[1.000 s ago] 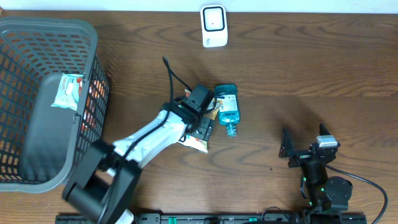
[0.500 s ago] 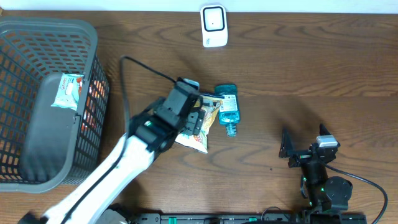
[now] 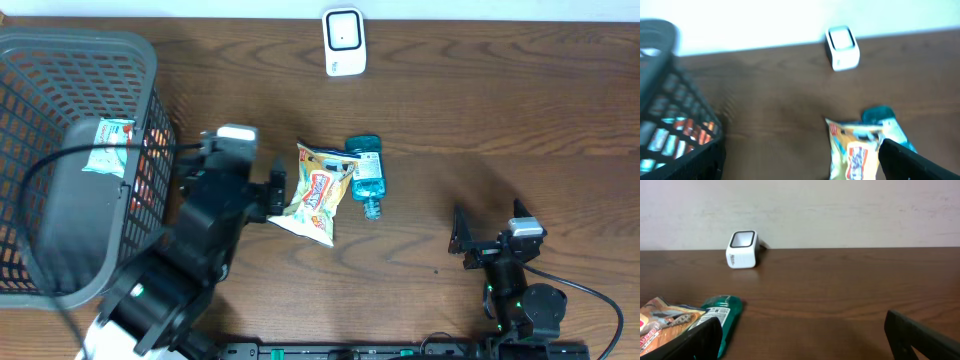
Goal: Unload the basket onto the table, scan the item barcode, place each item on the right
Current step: 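Lower the snack bag beside the bottle and open the left gripper, then withdraw the left gripper back over the basket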
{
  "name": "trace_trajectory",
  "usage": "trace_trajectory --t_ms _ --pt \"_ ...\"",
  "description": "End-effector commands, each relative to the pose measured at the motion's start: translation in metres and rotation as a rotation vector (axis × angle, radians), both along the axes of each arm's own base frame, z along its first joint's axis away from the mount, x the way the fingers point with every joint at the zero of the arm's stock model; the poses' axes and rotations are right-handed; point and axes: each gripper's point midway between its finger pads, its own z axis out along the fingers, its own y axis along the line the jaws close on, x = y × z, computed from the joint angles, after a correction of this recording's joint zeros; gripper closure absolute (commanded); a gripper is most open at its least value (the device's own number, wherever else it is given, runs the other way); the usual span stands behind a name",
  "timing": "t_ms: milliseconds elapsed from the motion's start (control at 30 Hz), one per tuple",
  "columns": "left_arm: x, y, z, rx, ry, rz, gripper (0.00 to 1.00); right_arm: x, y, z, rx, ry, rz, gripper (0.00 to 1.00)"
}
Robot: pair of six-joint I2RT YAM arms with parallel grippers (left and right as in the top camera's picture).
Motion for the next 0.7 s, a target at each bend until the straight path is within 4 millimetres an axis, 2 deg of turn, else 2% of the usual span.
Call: trace_trajectory --t_ms 0,133,433,667 --pt "-0.006 0.021 0.034 -0.025 -0.112 0.075 0.03 0.0 0.001 -0.001 -0.008 0.0 0.002 0.01" --pt "-0.013 0.035 0.057 -0.066 -0.202 0.128 0.02 0.0 0.001 -0.001 -0.008 0.0 0.002 0.01" --pt "-0.016 0.072 0.084 -0.056 -0.313 0.33 0.02 0.0 0.001 -0.001 -0.008 0.0 0.002 0.01" --pt "-0.024 0.098 0.132 -0.146 -0.461 0.484 0.02 0.0 0.001 -0.001 -0.008 0.0 0.002 0.01"
